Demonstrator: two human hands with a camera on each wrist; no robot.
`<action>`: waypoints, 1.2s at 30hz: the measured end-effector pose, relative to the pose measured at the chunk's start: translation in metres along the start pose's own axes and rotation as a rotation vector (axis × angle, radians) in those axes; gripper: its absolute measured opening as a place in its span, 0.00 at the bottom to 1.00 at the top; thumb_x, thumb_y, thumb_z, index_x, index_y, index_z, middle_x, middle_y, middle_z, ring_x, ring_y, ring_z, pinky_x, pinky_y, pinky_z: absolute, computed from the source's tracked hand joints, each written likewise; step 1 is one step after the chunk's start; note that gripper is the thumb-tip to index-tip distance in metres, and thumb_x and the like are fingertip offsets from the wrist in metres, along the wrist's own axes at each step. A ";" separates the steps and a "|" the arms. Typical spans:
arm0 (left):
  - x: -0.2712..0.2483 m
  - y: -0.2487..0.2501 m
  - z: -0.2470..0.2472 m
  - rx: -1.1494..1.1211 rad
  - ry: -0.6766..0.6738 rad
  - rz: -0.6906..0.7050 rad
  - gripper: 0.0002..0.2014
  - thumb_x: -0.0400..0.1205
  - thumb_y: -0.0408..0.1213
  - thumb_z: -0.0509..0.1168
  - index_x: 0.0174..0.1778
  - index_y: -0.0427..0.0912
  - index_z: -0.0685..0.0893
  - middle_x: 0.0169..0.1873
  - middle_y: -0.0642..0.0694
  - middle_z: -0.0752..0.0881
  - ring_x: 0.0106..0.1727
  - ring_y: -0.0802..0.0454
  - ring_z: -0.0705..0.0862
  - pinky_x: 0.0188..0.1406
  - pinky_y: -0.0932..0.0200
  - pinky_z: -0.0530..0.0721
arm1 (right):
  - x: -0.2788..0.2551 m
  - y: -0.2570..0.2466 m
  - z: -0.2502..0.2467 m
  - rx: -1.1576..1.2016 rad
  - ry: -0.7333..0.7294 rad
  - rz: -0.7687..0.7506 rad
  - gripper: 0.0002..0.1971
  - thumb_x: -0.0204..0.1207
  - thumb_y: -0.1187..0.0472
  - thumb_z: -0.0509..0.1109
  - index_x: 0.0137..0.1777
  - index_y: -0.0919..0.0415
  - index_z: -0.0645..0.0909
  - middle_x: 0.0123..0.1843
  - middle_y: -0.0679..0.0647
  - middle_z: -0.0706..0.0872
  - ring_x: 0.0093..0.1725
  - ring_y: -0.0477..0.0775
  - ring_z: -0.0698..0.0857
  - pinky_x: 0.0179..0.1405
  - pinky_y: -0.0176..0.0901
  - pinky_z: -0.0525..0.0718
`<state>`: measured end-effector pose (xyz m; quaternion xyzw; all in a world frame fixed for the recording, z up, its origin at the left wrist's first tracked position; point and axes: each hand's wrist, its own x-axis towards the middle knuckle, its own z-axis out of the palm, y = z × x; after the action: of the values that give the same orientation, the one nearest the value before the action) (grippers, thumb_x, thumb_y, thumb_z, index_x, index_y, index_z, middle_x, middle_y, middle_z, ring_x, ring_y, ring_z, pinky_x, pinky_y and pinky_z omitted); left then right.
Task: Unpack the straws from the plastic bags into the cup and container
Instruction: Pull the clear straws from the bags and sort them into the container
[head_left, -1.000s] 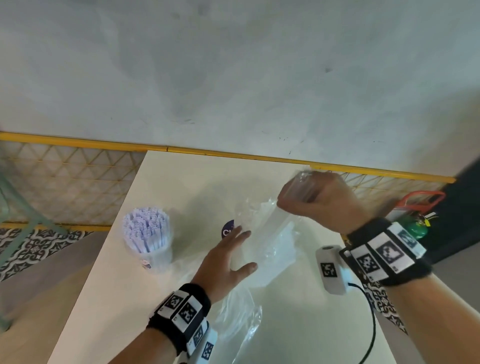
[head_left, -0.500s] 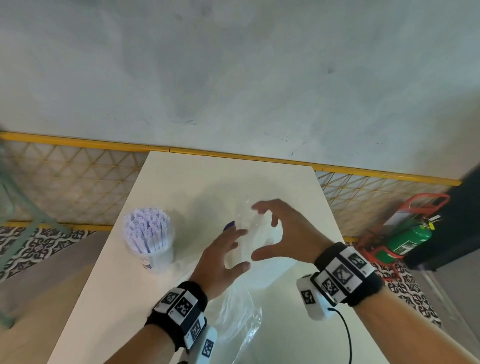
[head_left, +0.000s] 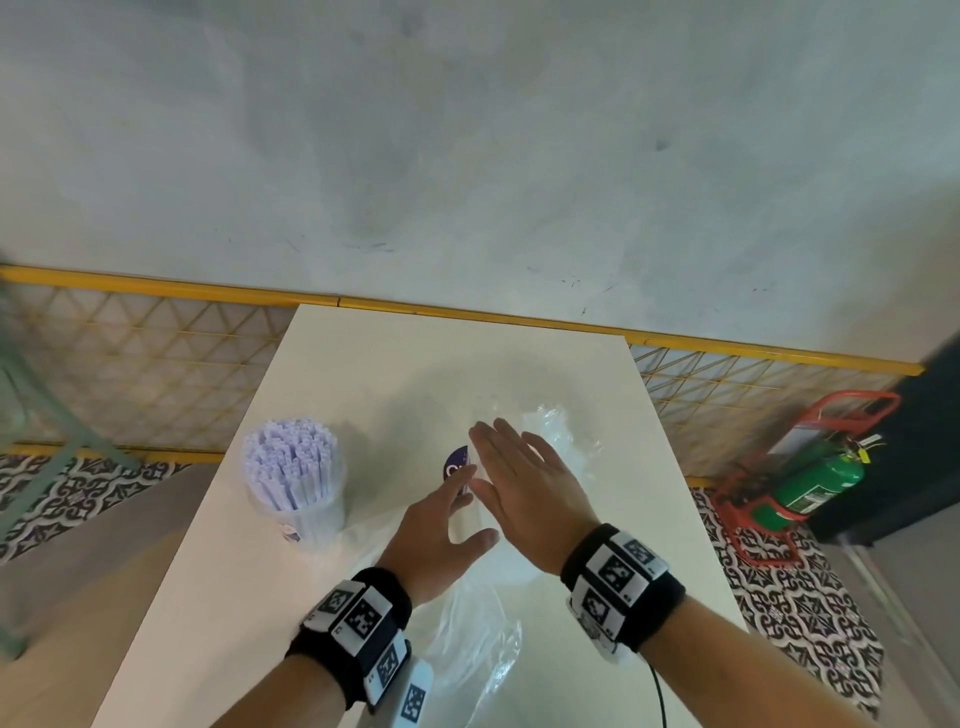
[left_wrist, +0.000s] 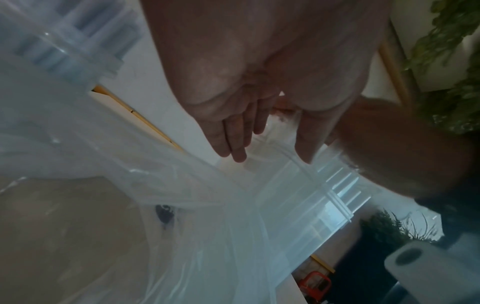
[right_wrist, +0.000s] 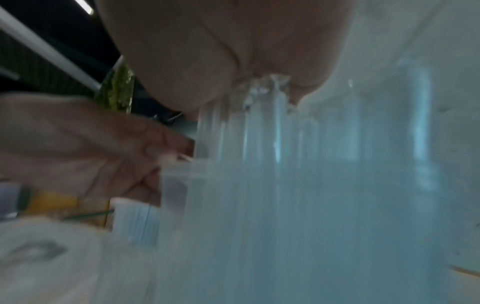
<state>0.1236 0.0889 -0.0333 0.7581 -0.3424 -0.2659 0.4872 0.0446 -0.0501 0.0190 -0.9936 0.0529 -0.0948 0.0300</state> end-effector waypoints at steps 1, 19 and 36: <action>0.000 0.001 0.000 0.002 0.005 0.002 0.40 0.76 0.47 0.73 0.82 0.57 0.61 0.73 0.58 0.77 0.74 0.67 0.74 0.77 0.57 0.71 | -0.003 0.000 0.004 -0.045 -0.045 0.002 0.28 0.87 0.47 0.49 0.79 0.64 0.70 0.79 0.55 0.76 0.80 0.55 0.72 0.77 0.55 0.74; -0.001 0.009 -0.002 0.003 -0.020 -0.027 0.39 0.75 0.44 0.73 0.82 0.51 0.63 0.78 0.54 0.71 0.72 0.62 0.76 0.76 0.52 0.74 | 0.011 0.054 0.000 0.146 -0.250 0.054 0.43 0.72 0.23 0.55 0.85 0.37 0.49 0.87 0.39 0.52 0.87 0.54 0.42 0.83 0.67 0.51; -0.003 0.013 -0.003 -0.003 -0.049 -0.053 0.37 0.76 0.43 0.71 0.80 0.49 0.63 0.77 0.55 0.72 0.74 0.62 0.74 0.76 0.54 0.73 | 0.026 0.057 0.007 0.027 -0.238 0.073 0.49 0.68 0.21 0.55 0.84 0.47 0.50 0.86 0.47 0.56 0.86 0.59 0.52 0.83 0.66 0.47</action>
<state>0.1208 0.0888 -0.0198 0.7594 -0.3338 -0.2977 0.4725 0.0661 -0.1097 0.0129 -0.9948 0.0840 0.0245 0.0529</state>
